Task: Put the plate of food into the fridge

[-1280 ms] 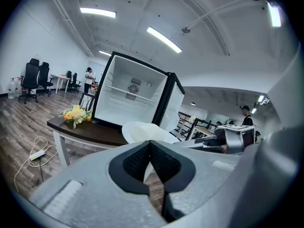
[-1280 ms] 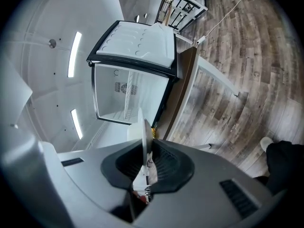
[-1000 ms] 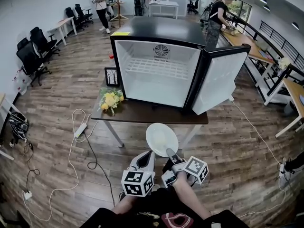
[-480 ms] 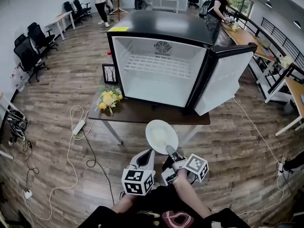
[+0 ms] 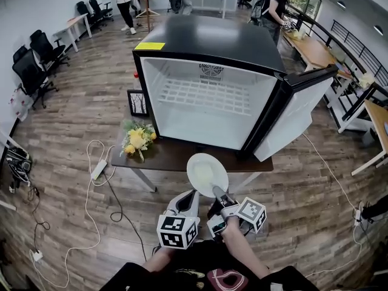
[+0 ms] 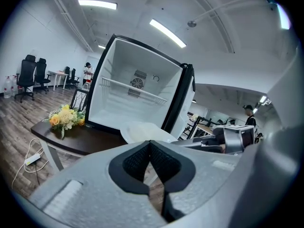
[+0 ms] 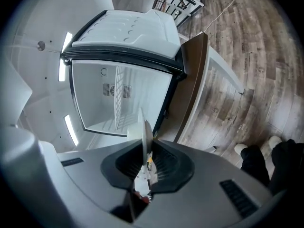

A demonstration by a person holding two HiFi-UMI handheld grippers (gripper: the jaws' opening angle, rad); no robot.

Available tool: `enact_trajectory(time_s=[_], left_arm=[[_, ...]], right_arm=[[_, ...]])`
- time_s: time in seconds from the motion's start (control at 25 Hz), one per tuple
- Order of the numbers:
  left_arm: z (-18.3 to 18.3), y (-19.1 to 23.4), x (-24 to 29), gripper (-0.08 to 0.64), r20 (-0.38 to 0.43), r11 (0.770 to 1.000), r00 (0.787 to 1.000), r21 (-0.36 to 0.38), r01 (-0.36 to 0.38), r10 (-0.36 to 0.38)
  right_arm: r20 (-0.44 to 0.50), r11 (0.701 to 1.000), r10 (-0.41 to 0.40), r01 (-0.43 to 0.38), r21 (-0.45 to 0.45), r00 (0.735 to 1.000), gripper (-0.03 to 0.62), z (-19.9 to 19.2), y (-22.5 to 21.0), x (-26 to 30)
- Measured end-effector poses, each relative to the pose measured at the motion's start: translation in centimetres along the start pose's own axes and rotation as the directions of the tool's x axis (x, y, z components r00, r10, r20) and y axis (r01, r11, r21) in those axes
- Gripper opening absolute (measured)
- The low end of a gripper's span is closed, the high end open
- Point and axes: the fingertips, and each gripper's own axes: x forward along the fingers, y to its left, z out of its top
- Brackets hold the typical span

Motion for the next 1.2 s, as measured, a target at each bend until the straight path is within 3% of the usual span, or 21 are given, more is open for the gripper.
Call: enact_trajectory(time_s=[0.64,1.2], left_arm=[[4.9,8.1,6.1,0.008,-0.037,0.998,0.997,0.008,0.062,-0.062],[7.6,13.1,9.3,0.008,-0.054,0.991,0.991,0.035,0.127,-0.125]], right_arm=[[0.037,0.999,-0.031,0.030,0.028,0.999,0.049,1.2,2.1,10.7],[0.145,0.995,-0.030,0.016,0.098,0.989,0.049,2.6,3.0,16.3]])
